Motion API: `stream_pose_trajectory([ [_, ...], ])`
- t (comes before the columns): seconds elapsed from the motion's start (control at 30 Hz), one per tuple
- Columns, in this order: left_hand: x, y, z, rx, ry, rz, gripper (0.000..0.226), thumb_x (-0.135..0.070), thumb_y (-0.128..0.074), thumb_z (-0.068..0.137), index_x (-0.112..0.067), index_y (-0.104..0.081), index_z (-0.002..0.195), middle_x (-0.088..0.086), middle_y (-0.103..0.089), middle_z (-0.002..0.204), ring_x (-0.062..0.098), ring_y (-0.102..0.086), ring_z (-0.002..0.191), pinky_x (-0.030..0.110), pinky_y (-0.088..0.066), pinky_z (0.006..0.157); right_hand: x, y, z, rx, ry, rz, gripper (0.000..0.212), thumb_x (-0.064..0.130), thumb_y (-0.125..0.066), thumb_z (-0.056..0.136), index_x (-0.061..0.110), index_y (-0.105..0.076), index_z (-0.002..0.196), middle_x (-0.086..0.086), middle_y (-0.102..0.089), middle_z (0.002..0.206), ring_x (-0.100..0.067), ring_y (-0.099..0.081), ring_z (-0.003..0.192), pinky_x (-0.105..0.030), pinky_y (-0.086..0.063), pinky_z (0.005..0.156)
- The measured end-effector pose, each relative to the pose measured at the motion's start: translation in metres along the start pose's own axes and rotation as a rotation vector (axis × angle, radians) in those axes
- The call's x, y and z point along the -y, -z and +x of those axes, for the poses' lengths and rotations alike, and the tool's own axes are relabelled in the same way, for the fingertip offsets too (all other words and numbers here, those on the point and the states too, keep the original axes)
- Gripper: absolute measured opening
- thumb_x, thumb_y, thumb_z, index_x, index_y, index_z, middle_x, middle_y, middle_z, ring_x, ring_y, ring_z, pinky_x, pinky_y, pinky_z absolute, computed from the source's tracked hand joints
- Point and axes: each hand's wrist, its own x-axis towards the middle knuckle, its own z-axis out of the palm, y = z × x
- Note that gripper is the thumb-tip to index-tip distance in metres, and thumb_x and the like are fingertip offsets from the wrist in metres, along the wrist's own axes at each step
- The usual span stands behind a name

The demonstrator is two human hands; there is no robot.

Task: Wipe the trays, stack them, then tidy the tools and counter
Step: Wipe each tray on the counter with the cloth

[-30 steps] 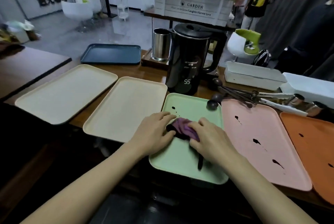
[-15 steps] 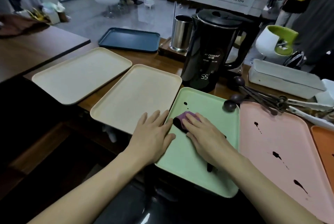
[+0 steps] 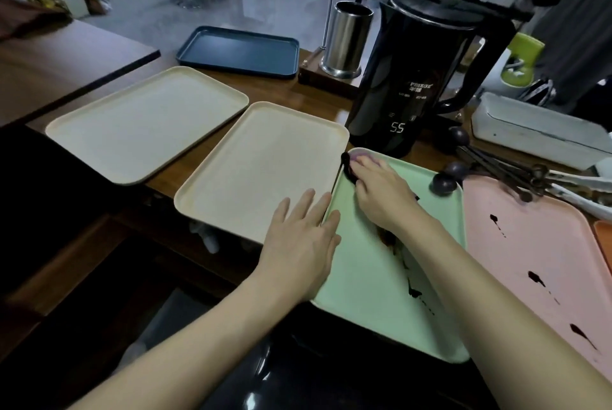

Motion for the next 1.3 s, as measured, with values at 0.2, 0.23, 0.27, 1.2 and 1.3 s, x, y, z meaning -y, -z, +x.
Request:
stream_pose_trajectory([
  [0.2, -0.004, 0.0, 0.001, 0.064, 0.021, 0.057, 0.06, -0.029, -0.062, 0.088, -0.018, -0.052, 0.147, 0.004, -0.042, 0.159, 0.03, -0.037, 0.147, 0.051, -0.035, 0.112, 0.015, 0.007, -0.068, 0.043, 0.172, 0.09, 0.049, 0.016, -0.04, 0.103, 0.02, -0.04, 0.152, 0.006, -0.036, 0.16, -0.017, -0.025, 0.148, -0.022, -0.018, 0.117],
  [0.23, -0.003, 0.0, 0.001, 0.057, 0.016, 0.061, 0.059, -0.028, -0.064, 0.087, -0.018, -0.055, 0.145, 0.004, -0.045, 0.158, 0.031, -0.039, 0.146, 0.052, -0.037, 0.111, 0.011, 0.005, -0.064, 0.042, 0.187, 0.082, 0.049, 0.016, -0.04, 0.103, 0.019, -0.041, 0.152, 0.005, -0.037, 0.16, -0.017, -0.026, 0.148, -0.022, -0.017, 0.118],
  [0.27, -0.003, 0.0, 0.001, 0.042, 0.008, 0.062, 0.057, -0.028, -0.066, 0.086, -0.017, -0.058, 0.141, 0.005, -0.047, 0.156, 0.033, -0.042, 0.144, 0.052, -0.04, 0.109, 0.007, 0.002, -0.056, 0.037, 0.197, 0.068, 0.049, 0.015, -0.041, 0.103, 0.017, -0.041, 0.152, 0.003, -0.038, 0.159, -0.018, -0.027, 0.148, -0.024, -0.018, 0.119],
  [1.2, -0.012, 0.017, 0.004, 0.122, -0.018, -0.092, 0.069, -0.036, -0.018, 0.092, -0.01, -0.06, 0.141, 0.002, -0.056, 0.149, 0.043, -0.044, 0.142, 0.058, -0.037, 0.111, -0.047, 0.004, -0.099, 0.158, 0.302, 0.089, 0.052, 0.022, -0.034, 0.108, 0.023, -0.025, 0.159, 0.003, -0.018, 0.167, -0.021, -0.009, 0.155, -0.04, -0.012, 0.125],
  [1.3, -0.012, 0.013, 0.001, 0.083, -0.022, -0.104, 0.065, -0.035, -0.022, 0.094, -0.009, -0.062, 0.139, 0.002, -0.058, 0.147, 0.043, -0.045, 0.141, 0.059, -0.036, 0.111, -0.046, 0.0, -0.048, 0.127, 0.206, 0.081, 0.051, 0.021, -0.032, 0.108, 0.022, -0.025, 0.159, 0.002, -0.016, 0.168, -0.022, -0.009, 0.155, -0.039, -0.011, 0.124],
])
